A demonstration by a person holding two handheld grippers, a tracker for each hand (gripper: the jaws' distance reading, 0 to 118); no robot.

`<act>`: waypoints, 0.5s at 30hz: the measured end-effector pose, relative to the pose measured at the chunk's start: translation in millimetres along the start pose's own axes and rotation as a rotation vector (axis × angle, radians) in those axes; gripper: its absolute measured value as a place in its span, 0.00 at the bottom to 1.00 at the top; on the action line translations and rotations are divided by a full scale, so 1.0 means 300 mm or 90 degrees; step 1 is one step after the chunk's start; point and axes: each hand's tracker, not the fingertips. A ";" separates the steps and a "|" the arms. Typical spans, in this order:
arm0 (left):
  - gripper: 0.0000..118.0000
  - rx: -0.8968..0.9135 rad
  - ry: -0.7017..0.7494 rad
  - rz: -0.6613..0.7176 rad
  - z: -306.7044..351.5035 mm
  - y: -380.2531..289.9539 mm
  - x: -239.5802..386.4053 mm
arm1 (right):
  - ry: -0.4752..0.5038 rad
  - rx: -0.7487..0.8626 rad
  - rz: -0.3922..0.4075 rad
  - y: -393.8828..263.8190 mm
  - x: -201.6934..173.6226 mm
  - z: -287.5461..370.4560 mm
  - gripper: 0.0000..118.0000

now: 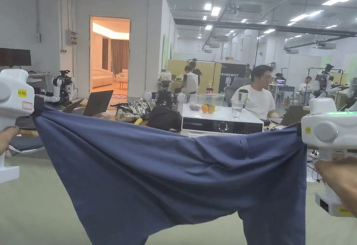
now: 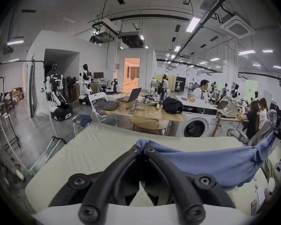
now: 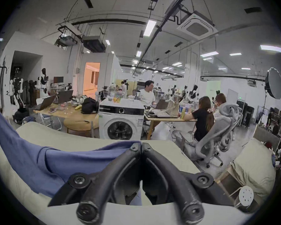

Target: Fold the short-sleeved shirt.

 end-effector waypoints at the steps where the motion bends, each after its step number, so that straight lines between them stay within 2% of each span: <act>1: 0.00 0.000 -0.001 -0.006 0.003 -0.006 0.004 | 0.001 0.001 0.001 -0.007 0.000 0.001 0.00; 8: 0.00 -0.040 -0.020 -0.011 0.013 -0.215 -0.010 | 0.013 -0.041 0.009 -0.216 -0.016 0.037 0.00; 15: 0.00 -0.116 -0.049 0.002 0.122 -0.642 -0.030 | 0.033 -0.130 0.040 -0.618 -0.010 0.151 0.00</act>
